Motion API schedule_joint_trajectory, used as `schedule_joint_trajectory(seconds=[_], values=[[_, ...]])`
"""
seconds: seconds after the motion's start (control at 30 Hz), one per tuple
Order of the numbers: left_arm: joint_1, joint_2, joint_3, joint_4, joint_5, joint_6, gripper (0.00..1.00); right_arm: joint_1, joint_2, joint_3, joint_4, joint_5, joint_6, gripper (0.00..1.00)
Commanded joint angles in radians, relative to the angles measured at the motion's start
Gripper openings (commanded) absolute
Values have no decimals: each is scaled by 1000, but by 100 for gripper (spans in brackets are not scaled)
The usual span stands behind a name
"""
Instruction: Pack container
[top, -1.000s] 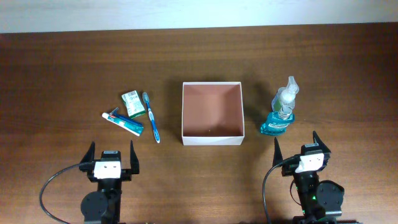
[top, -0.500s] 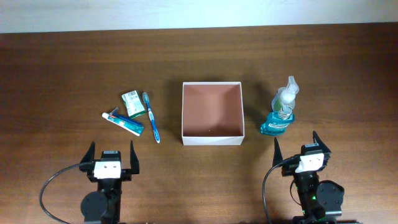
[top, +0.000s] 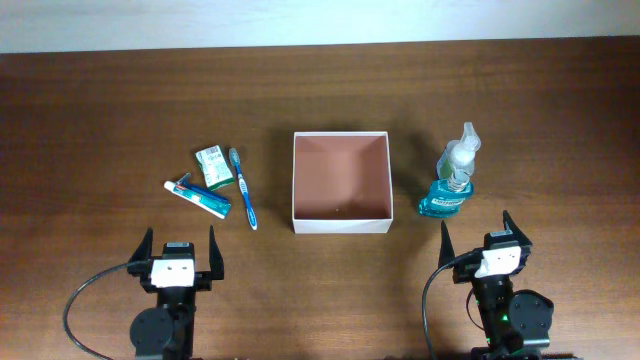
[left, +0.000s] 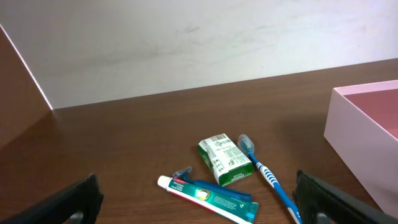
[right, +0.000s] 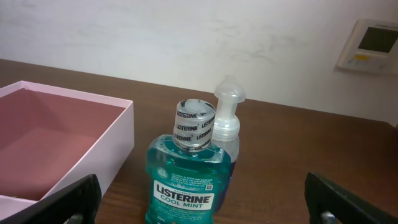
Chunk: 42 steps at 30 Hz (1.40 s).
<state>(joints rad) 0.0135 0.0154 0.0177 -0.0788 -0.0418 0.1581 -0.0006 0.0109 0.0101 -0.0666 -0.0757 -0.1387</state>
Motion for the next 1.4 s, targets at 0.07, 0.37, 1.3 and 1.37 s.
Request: schedule_joint_trajectory(seconds=[0.07, 0.37, 1.3, 1.37], values=[[2, -10, -9, 2, -7, 16, 99, -6, -7, -5, -5, -10, -3, 99], [2, -10, -9, 2, -7, 16, 99, -6, -7, -5, -5, -10, -3, 99], [2, -10, -9, 2, -7, 16, 99, -6, -7, -5, 31, -21, -3, 99], [2, -10, -9, 2, -7, 16, 99, -6, -7, -4, 66, -40, -2, 99]])
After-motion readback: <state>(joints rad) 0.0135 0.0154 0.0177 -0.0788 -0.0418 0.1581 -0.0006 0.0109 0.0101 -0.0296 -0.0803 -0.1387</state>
